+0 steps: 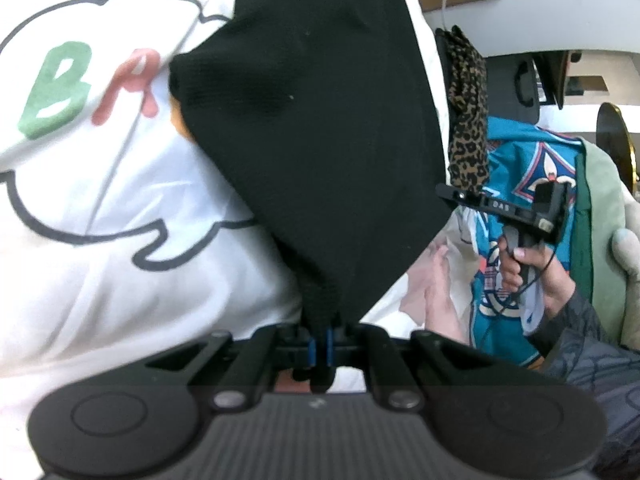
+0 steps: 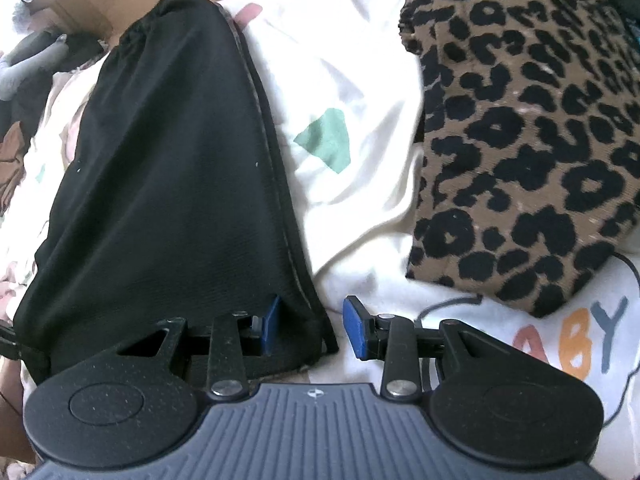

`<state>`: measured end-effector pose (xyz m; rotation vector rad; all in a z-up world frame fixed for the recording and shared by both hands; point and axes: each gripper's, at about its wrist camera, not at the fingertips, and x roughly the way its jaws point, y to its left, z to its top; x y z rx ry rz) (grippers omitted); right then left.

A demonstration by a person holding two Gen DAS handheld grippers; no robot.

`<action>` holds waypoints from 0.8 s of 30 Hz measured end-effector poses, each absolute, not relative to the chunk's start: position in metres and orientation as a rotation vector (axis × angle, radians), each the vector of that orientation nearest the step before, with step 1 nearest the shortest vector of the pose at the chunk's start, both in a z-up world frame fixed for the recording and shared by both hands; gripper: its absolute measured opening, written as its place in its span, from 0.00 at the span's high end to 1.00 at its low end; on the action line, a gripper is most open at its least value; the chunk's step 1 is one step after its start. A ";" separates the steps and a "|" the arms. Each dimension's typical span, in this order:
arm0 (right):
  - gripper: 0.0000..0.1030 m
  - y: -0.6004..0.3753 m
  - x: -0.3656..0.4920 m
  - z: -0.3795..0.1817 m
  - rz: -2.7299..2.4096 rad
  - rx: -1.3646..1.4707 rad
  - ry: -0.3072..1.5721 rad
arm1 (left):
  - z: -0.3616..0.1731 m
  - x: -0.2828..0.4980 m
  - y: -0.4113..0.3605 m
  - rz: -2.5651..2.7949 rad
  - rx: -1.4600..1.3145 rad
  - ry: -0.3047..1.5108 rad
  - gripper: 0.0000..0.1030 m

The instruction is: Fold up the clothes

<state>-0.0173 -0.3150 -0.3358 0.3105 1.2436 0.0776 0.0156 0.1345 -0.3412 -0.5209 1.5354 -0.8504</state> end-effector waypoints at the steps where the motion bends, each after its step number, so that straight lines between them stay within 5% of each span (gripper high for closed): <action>1: 0.60 -0.313 -0.014 -0.337 0.084 0.308 1.248 | -0.341 0.015 0.134 -0.850 -0.519 1.533 0.95; 4: 0.61 -0.308 -0.011 -0.338 0.111 0.282 1.269 | -0.341 0.015 0.134 -0.848 -0.518 1.530 0.95; 7: 0.75 -0.308 -0.010 -0.338 0.143 0.287 1.280 | -0.339 0.014 0.137 -0.848 -0.516 1.525 0.95; 9: 0.93 -0.311 -0.011 -0.336 0.167 0.311 1.278 | -0.337 0.014 0.141 -0.854 -0.514 1.524 0.95; 24: 0.95 -0.320 -0.031 -0.301 0.237 0.554 1.222 | -0.258 0.031 0.151 -0.956 -0.424 1.359 0.95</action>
